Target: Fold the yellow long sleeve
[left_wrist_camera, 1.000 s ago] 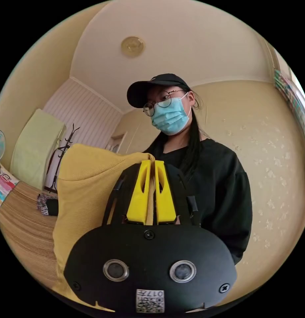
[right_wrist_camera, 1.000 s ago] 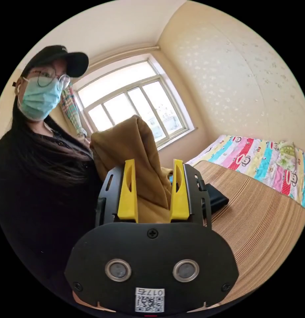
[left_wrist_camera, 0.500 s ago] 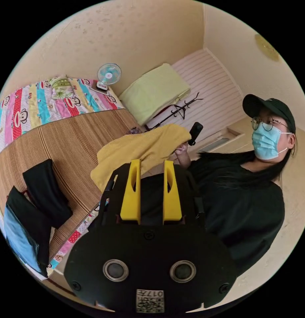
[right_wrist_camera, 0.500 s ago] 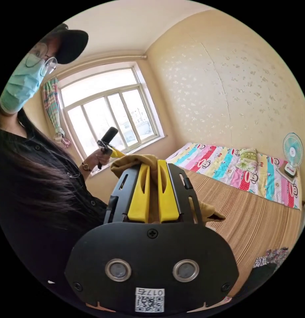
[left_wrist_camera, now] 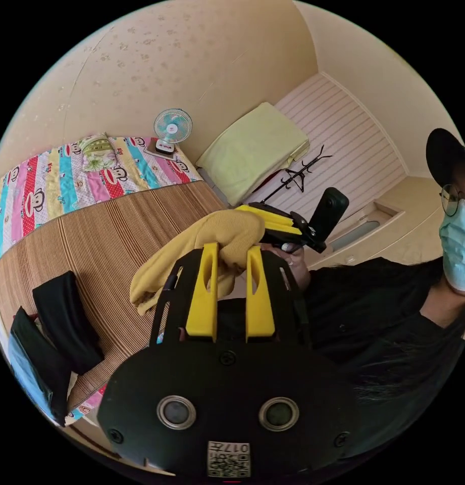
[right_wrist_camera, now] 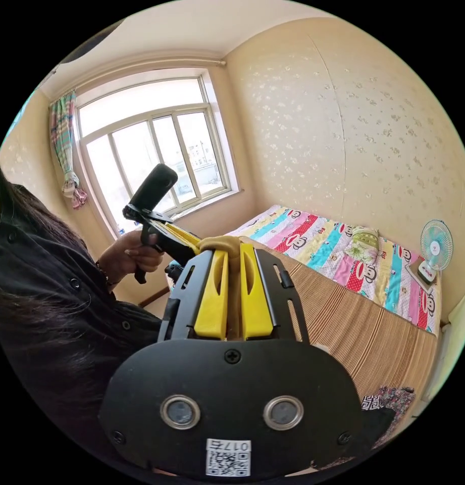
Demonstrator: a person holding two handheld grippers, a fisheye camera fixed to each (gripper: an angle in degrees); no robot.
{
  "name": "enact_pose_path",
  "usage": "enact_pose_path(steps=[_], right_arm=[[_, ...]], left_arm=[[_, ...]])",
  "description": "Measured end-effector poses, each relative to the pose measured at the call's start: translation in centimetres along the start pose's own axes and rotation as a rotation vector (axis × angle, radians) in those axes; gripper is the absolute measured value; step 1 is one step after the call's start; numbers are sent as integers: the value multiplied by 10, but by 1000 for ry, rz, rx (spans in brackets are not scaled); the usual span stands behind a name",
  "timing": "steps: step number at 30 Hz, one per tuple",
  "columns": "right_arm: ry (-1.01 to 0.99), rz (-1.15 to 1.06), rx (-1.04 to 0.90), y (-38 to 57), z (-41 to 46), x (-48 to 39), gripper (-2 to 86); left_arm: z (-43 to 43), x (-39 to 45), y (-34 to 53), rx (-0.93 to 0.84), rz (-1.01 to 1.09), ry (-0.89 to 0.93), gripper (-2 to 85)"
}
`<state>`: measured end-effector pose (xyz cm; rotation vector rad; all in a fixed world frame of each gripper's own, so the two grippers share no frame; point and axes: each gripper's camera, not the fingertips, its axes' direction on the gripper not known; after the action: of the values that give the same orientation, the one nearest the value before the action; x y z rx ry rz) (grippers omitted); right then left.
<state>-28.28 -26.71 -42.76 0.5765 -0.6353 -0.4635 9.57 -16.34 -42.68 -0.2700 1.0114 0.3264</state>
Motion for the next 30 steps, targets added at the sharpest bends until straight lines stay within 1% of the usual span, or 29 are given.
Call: enact_pose_path(steps=[1, 3, 5, 6, 7, 10, 13, 15, 16, 17, 18, 20, 22, 23, 25, 26, 27, 28, 29, 30], right_arm=[[-9, -5, 22, 0, 1, 1, 53], [-93, -29, 65, 3, 0, 5, 62], [-261, 23, 120, 13, 1, 19, 83], [-285, 35, 124, 16, 3, 21, 90], [-305, 49, 102, 23, 11, 24, 104], [-292, 70, -42, 37, 48, 17, 134], [-418, 82, -88, 37, 79, -2, 145], [-361, 91, -124, 32, 91, -10, 138], [-239, 127, -148, 29, 96, -11, 125], [-154, 161, -131, 29, 93, -7, 76], [-134, 175, -117, 30, 90, -4, 52], [-142, 228, -17, 34, 66, 13, 40], [-195, 259, 51, 33, 50, 22, 36], [-195, 276, 64, 28, 44, 24, 35], [-153, 240, 77, 16, 38, 19, 32], [-141, 203, 74, 7, 37, 13, 30], [-143, 189, 69, 3, 38, 11, 30], [-144, 162, 49, -5, 42, 5, 28], [-123, 145, 44, -12, 44, -2, 27], [-114, 141, 45, -15, 44, -5, 26]], left_arm=[[-5, -1, 2, 21, 12, 12, 71], [-37, -7, 11, 143, 63, 116, 58], [-59, -12, 13, 191, 88, 145, 54], [-71, -16, 12, 215, 101, 177, 53], [-76, -17, 12, 222, 109, 188, 53], [-91, -17, 10, 240, 186, 223, 52], [-92, -19, 9, 239, 189, 229, 53], [-92, -22, 10, 233, 178, 195, 53], [-92, -24, 11, 227, 176, 188, 53], [-94, -26, 13, 214, 173, 176, 53], [-100, -28, 16, 208, 171, 147, 54], [-116, -33, 25, 226, 158, 106, 56], [-132, -39, 36, 214, 160, 124, 63], [-139, -43, 44, 194, 167, 151, 72], [-152, -52, 60, 219, 158, 243, 77], [-163, -60, 74, 288, 140, 319, 78], [-172, -66, 88, 356, 126, 354, 81], [-176, -68, 95, 378, 116, 348, 87], [-178, -70, 104, 389, 77, 295, 99], [-175, -67, 108, 348, 37, 219, 108]])
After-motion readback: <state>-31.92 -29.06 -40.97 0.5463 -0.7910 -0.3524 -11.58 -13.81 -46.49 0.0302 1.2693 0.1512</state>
